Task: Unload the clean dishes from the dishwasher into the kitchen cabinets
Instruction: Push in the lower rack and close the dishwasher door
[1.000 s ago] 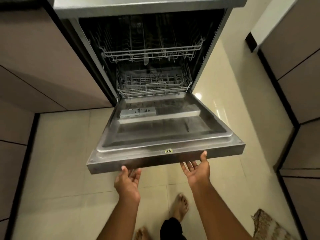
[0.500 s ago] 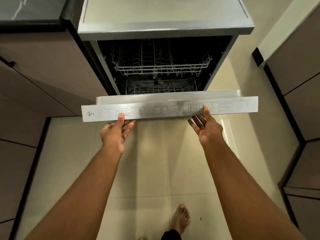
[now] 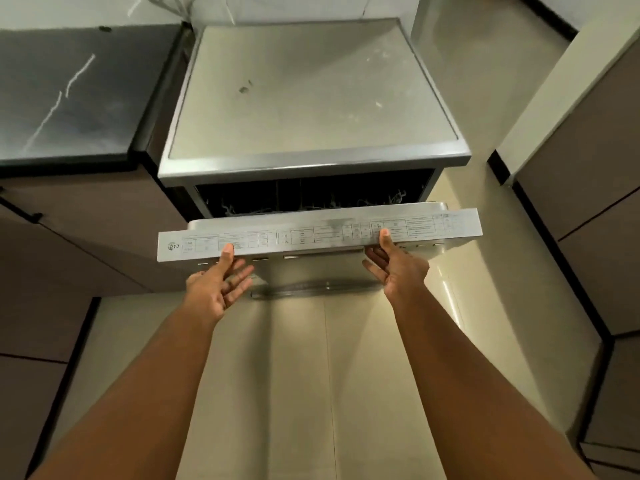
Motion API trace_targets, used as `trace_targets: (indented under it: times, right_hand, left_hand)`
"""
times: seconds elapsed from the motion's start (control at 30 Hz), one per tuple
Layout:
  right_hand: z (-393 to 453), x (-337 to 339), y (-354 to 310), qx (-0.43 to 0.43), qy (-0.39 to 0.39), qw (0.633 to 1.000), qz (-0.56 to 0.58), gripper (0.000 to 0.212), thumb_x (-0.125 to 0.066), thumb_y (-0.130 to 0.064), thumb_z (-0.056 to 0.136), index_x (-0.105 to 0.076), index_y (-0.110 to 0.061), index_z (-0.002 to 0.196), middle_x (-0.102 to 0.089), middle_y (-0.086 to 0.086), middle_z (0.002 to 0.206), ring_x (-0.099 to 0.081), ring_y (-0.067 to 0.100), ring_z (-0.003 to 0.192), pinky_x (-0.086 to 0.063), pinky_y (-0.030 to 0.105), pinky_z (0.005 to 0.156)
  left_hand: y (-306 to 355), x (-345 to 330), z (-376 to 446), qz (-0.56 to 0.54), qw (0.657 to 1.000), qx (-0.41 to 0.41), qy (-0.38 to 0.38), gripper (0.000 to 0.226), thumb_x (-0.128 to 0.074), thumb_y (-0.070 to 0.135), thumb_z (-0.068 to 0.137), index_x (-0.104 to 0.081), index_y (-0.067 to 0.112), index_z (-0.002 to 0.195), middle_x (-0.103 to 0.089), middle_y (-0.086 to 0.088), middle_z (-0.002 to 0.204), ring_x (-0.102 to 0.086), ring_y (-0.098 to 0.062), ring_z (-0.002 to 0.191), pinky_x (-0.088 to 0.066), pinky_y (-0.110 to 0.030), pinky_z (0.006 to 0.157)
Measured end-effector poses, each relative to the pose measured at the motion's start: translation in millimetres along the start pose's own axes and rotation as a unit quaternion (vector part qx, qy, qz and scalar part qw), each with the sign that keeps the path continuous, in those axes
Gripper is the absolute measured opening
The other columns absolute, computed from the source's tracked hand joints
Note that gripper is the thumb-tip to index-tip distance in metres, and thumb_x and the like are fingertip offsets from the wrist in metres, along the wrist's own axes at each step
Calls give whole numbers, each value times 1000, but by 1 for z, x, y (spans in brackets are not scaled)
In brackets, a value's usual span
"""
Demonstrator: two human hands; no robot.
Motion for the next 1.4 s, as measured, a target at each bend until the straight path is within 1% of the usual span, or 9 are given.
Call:
trace_targets:
  times: [0.13, 0.33, 0.47, 0.67, 0.77, 0.9, 1.07, 1.17, 1.4]
  right_hand:
    - [3, -20, -18, -6, -3, 1000, -19, 47, -83, -17, 78, -60, -3, 116, -73, 22, 104, -75, 31, 86, -62, 52, 71]
    - [15, -45, -38, -2, -5, 999, -38, 62, -85, -20, 75, -53, -1, 124, -73, 23, 103, -76, 31, 83, -62, 52, 64]
    - [29, -67, -49, 0, -4, 1000, -31, 64, -84, -18, 76, -51, 3, 126, -71, 25, 103, -75, 33, 84, -62, 51, 61]
    - [47, -91, -62, -6, 27, 1000, -3, 44, -79, -8, 82, -48, -1, 113, -65, 24, 95, -70, 34, 88, -60, 55, 79]
    - [51, -96, -61, -4, 29, 1000, -5, 32, -77, -8, 83, -56, 6, 104, -67, 24, 92, -71, 33, 86, -60, 53, 80]
    - [58, -98, -57, 10, 25, 999, 22, 15, -72, -4, 87, -62, 6, 86, -66, 23, 88, -69, 36, 90, -57, 54, 88]
    - [61, -92, -51, 55, 23, 997, 46, 15, -75, -10, 86, -66, 2, 89, -70, 14, 81, -73, 31, 86, -61, 44, 82]
    - [64, -96, -47, 65, 20, 996, 58, 18, -73, -12, 88, -69, 5, 94, -71, 12, 78, -73, 29, 85, -61, 42, 83]
    - [67, -108, -43, 34, -11, 994, 102, 18, -66, -9, 92, -67, 6, 103, -70, 14, 84, -72, 25, 81, -61, 44, 81]
  left_hand:
    - [18, -11, 10, 12, 1000, 16, -22, 43, -74, 34, 82, -62, 2, 109, -70, -13, 113, -72, -24, 94, -62, -34, 62]
    - [37, -30, 30, -14, 1000, 5, -22, 58, -76, 37, 76, -60, 0, 117, -72, -13, 106, -73, -26, 91, -61, -38, 60]
    - [56, -42, 47, -1, 1000, 1, -30, 52, -74, 34, 79, -61, -2, 114, -71, -15, 108, -73, -24, 90, -61, -37, 60]
    - [73, -56, 66, -14, 1000, -17, -21, 49, -73, 30, 82, -58, 0, 116, -71, -16, 107, -74, -24, 89, -62, -38, 62]
    - [77, -59, 71, -42, 998, -53, 0, 27, -72, 25, 84, -54, 9, 96, -71, -19, 103, -74, -25, 85, -62, -41, 63]
    - [82, -62, 78, -71, 993, -90, 17, 26, -73, 21, 84, -50, 14, 90, -72, -21, 100, -75, -28, 83, -62, -45, 69]
    - [82, -65, 85, -127, 984, -128, -3, 19, -70, 13, 87, -51, 13, 89, -74, -17, 84, -75, -27, 79, -62, -35, 66]
    - [82, -65, 92, -133, 981, -140, -2, 17, -69, 11, 87, -52, 14, 85, -75, -12, 76, -75, -27, 76, -62, -36, 67]
    - [85, -66, 102, -119, 983, -136, -12, 13, -69, 11, 87, -58, 6, 90, -75, -14, 81, -74, -30, 83, -62, -36, 71]
Point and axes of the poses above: each hand's wrist, its own z-axis towards the middle knuckle, its own x-axis out of the back of the hand, y = z × x, the point moved 9 cm from there along z, towards the middle knuckle
